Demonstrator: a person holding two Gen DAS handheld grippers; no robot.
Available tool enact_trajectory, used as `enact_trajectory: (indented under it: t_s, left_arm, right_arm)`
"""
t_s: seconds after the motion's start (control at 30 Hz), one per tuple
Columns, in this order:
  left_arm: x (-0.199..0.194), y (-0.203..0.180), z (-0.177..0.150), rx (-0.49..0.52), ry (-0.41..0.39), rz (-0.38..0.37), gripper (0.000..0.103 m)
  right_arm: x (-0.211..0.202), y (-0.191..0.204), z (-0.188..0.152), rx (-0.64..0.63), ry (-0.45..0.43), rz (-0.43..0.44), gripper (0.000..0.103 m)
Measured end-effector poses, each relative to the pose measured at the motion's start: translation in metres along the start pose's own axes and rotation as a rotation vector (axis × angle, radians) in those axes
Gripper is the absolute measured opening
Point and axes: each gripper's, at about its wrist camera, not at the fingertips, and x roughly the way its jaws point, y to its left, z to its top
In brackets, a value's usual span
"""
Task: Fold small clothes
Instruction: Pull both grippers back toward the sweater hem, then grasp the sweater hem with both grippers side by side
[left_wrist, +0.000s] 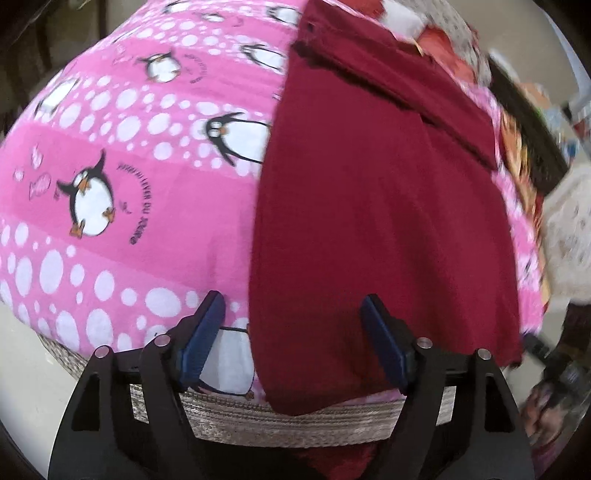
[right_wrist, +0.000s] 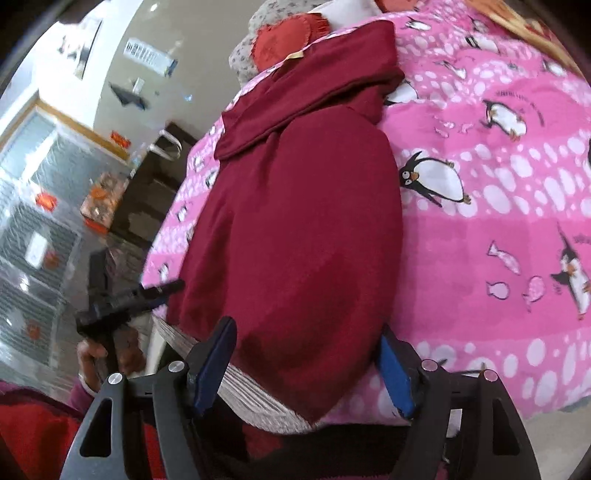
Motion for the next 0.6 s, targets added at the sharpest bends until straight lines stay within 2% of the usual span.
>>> enact_trajectory:
  t_s: [0.07,0.17,0.23,0.27,0.3,0.37,0.4,0.43,0.5,0.6]
  left_arm:
    - [0.003,-0.008,0.001,0.044,0.018,0.009,0.078]
    - [0.007,-0.011,0.002,0.047,0.009,0.003,0.084]
    - [0.009,-0.014,0.004,0.061,0.008,0.006,0.084]
    - [0.009,-0.016,0.005,0.076,0.006,0.006,0.069]
    - [0.007,-0.016,0.005,0.084,-0.001,0.009,0.046]
    - [0.007,-0.012,0.006,0.081,0.006,-0.029,0.021]
    - [0.008,-0.009,0.008,0.067,0.012,-0.053,0.014]
    - [0.007,-0.005,0.009,0.049,0.017,-0.07,0.011]
    - [0.002,-0.003,0.012,0.053,0.018,-0.091,0.009]
    - [-0.025,-0.001,0.011,0.107,-0.045,-0.107,0.008]
  right_arm:
    - [0.0,-0.004,0.0,0.029,-0.005,0.036,0.072]
    - [0.001,-0.005,-0.002,0.028,-0.012,0.054,0.072]
    - [0.005,-0.006,-0.003,0.035,-0.025,0.074,0.065]
    - [0.007,-0.005,-0.002,0.034,-0.026,0.072,0.053]
    - [0.01,-0.005,-0.002,0.035,-0.023,0.073,0.044]
    - [0.013,-0.005,-0.004,0.029,-0.016,0.09,0.032]
    - [0.015,-0.003,-0.005,0.014,-0.011,0.094,0.028]
    - [0.015,0.0,-0.005,-0.01,-0.009,0.083,0.026]
    - [0.015,0.004,-0.003,-0.021,-0.007,0.089,0.016]
    - [0.004,0.02,-0.001,-0.051,-0.016,0.122,0.012]
